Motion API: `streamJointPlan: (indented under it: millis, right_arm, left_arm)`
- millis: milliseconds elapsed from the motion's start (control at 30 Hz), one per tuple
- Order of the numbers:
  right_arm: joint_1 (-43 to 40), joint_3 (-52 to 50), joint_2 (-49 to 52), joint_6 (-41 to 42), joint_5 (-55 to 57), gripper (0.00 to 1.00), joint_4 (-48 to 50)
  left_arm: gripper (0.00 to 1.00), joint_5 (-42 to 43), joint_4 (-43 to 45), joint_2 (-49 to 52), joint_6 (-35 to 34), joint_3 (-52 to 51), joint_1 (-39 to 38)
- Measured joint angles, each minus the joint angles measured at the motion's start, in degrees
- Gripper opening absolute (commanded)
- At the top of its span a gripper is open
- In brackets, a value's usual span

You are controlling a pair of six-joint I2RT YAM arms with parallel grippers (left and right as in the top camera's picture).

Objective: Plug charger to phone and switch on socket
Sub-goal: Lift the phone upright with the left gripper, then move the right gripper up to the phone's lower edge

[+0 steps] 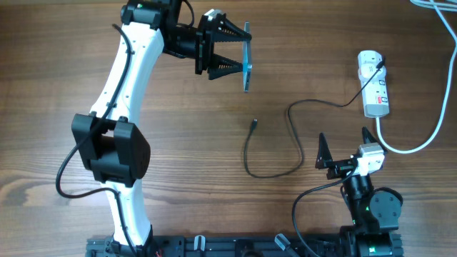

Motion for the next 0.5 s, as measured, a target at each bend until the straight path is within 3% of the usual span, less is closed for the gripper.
streamJointPlan:
  millis: [100, 200, 267, 500]
  right_arm:
    - [0.0, 0.0, 0.0, 0.4, -0.3, 1.0, 0.0]
    - [0.0, 0.0, 0.0, 6.1, -4.3, 1.0, 0.8]
    - [0.0, 0.0, 0.0, 15.8, -9.9, 1.0, 1.6]
    - [0.0, 0.0, 0.0, 63.1, -20.7, 1.0, 1.8]
  left_arm:
    - [0.76, 0.1, 0.0, 0.0, -0.4, 0.0, 0.0]
    - [0.76, 0.2, 0.0, 0.0, -0.6, 0.0, 0.0]
    - [0.76, 0.2, 0.0, 0.0, -0.7, 0.0, 0.0]
    - [0.75, 0.2, 0.0, 0.0, -0.7, 0.0, 0.0]
